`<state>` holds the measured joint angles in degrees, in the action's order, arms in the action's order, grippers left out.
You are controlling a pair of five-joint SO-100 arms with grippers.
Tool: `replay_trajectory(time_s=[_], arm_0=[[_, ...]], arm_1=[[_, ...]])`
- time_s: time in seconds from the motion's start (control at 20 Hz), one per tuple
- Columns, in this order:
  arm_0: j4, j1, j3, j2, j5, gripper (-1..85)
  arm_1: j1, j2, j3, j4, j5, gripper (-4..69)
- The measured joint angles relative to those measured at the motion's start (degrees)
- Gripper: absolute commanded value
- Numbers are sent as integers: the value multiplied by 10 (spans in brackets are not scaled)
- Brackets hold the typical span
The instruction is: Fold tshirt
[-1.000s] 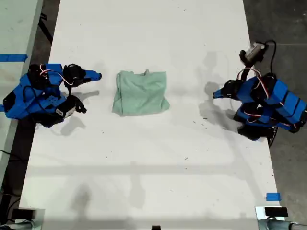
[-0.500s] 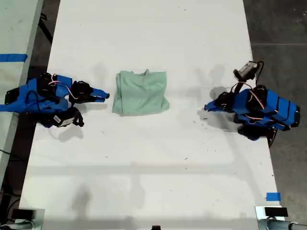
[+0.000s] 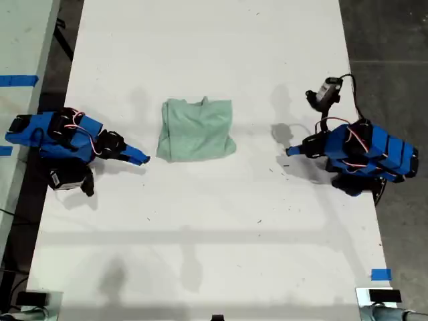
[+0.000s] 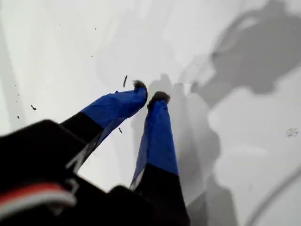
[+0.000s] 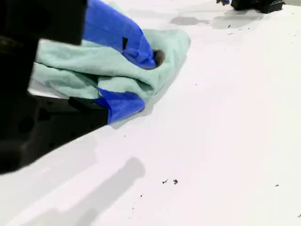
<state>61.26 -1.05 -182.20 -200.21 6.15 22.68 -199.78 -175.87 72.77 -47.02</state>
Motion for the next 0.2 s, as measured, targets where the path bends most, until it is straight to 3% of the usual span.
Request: replay_trajectory(time_s=[0.2], arm_0=[[0, 2, 0, 0, 0, 121]], arm_1=[[-1, 0, 0, 1, -1, 47]])
